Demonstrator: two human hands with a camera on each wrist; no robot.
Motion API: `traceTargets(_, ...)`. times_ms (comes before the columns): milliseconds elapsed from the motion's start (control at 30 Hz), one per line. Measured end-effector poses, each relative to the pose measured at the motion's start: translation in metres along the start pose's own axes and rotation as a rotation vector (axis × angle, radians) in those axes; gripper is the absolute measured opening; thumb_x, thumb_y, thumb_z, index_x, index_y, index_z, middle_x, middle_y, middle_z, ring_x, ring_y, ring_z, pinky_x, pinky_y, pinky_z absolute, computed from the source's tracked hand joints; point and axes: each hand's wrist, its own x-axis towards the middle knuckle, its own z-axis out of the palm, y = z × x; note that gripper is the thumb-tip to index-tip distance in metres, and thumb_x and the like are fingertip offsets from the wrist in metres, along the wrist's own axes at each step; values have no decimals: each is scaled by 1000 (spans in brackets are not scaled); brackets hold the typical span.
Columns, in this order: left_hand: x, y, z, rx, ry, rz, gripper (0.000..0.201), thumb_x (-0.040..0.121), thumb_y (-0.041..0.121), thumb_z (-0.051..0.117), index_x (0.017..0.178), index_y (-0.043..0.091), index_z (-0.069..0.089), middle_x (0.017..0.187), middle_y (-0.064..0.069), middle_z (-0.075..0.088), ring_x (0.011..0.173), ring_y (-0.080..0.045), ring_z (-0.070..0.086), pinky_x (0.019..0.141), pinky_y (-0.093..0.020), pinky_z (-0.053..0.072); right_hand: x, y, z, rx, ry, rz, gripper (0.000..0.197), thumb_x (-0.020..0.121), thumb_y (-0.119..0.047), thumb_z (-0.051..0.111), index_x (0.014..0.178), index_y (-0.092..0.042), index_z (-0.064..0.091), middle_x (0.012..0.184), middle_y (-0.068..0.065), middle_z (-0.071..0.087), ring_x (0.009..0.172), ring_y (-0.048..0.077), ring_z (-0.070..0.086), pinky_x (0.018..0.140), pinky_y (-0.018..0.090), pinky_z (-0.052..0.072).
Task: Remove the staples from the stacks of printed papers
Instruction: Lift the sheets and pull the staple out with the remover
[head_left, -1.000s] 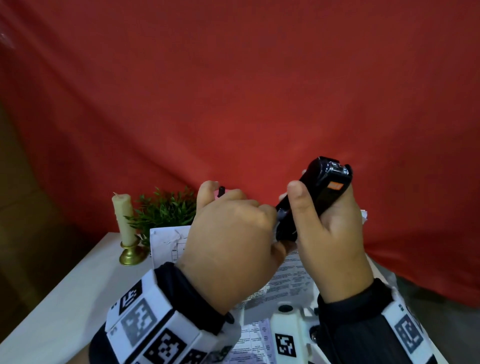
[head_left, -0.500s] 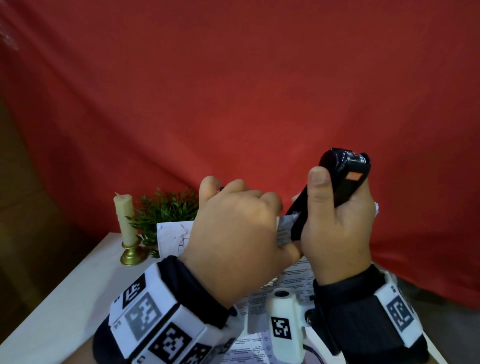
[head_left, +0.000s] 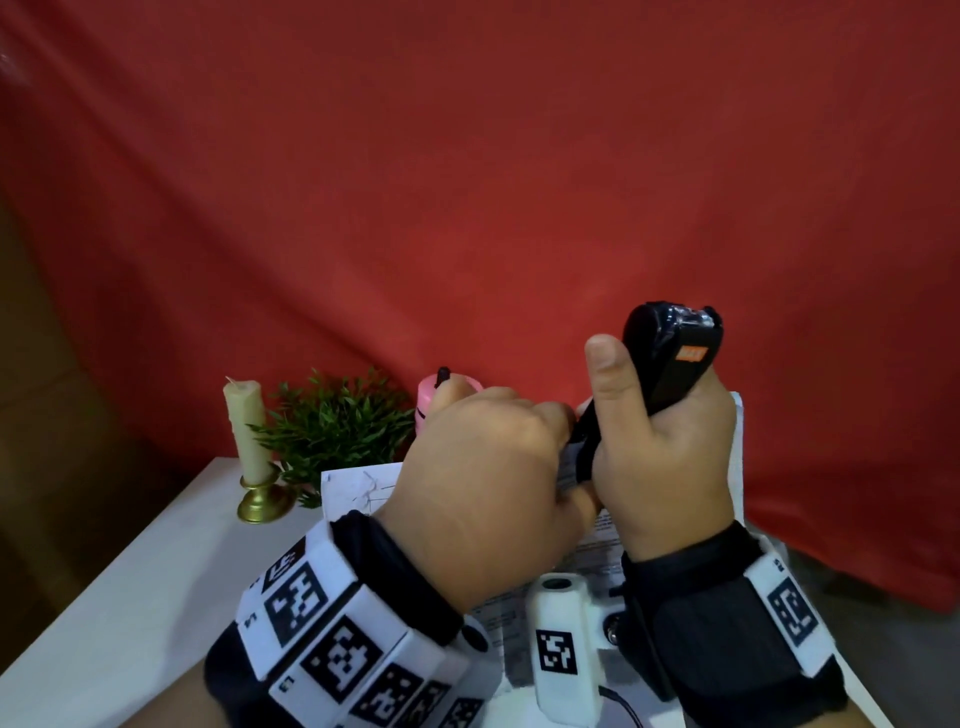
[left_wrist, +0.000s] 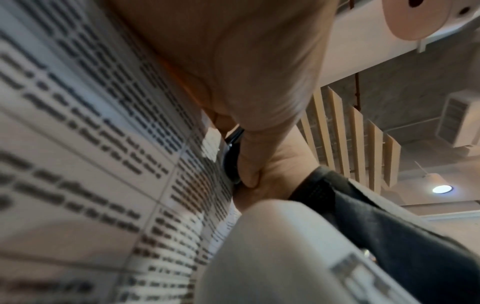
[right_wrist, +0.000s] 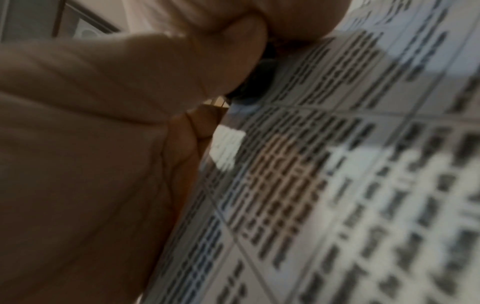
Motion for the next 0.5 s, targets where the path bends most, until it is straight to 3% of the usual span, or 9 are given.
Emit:
traceTargets(100, 4, -2, 3, 18, -90, -9, 32, 75, 53, 44, 73, 23, 53, 58, 8, 53, 61, -20, 55, 79, -39, 44, -1, 8, 1, -16, -10, 39, 59, 68, -86, 48, 69, -27, 47, 58, -1, 55, 56, 18, 58, 53, 29, 44)
traceTargets(167, 7, -7, 3, 29, -216, -48, 22, 84, 50, 53, 84, 28, 49, 68, 7, 53, 74, -21, 54, 90, -38, 40, -2, 13, -1, -38, -38, 66, 62, 69, -85, 48, 71, -24, 52, 62, 4, 61, 60, 20, 61, 56, 31, 47)
traceTargets(233, 6, -16, 6, 17, -229, -91, 16, 87, 42, 58, 97, 30, 55, 78, 7, 59, 85, -23, 55, 98, -39, 37, 0, 15, -5, 7, -43, 87, 57, 72, -81, 51, 74, -25, 55, 65, 3, 64, 60, 20, 62, 58, 31, 47)
traceTargets(267, 5, -19, 8, 27, -203, -86, 13, 87, 37, 60, 97, 29, 59, 78, 6, 62, 85, -24, 57, 99, -40, 36, 1, 17, -8, 57, -28, 91, 53, 72, -80, 53, 75, -27, 57, 66, 3, 64, 60, 22, 62, 58, 33, 48)
traceTargets(333, 3, -22, 11, 30, -64, -58, 5, 77, 25, 64, 82, 27, 65, 65, 6, 62, 73, -23, 60, 86, -38, 41, 4, 14, -14, 162, -1, 80, 50, 71, -79, 56, 80, -30, 59, 68, 3, 65, 58, 26, 61, 58, 37, 49)
traceTargets(400, 0, -23, 12, 11, 86, -25, 11, 69, 15, 67, 68, 25, 61, 60, 6, 58, 62, -22, 58, 71, -32, 41, 4, 11, -17, 206, 14, 15, 58, 72, -77, 59, 86, -20, 61, 69, 5, 66, 58, 27, 63, 57, 38, 49)
traceTargets(467, 1, -24, 10, 72, 204, 7, 14, 71, 15, 70, 68, 24, 60, 68, 5, 60, 65, -24, 57, 64, -34, 38, 2, 1, -18, 202, 36, -126, 59, 76, -72, 60, 93, -16, 59, 76, -1, 68, 66, 22, 66, 62, 39, 51)
traceTargets(500, 1, -24, 7, 97, 281, 30, 14, 72, 16, 72, 68, 23, 61, 72, 5, 61, 66, -25, 57, 63, -35, 37, 1, -5, -18, 218, 31, -246, 52, 79, -69, 60, 99, -21, 58, 84, -3, 68, 73, 26, 67, 68, 46, 52)
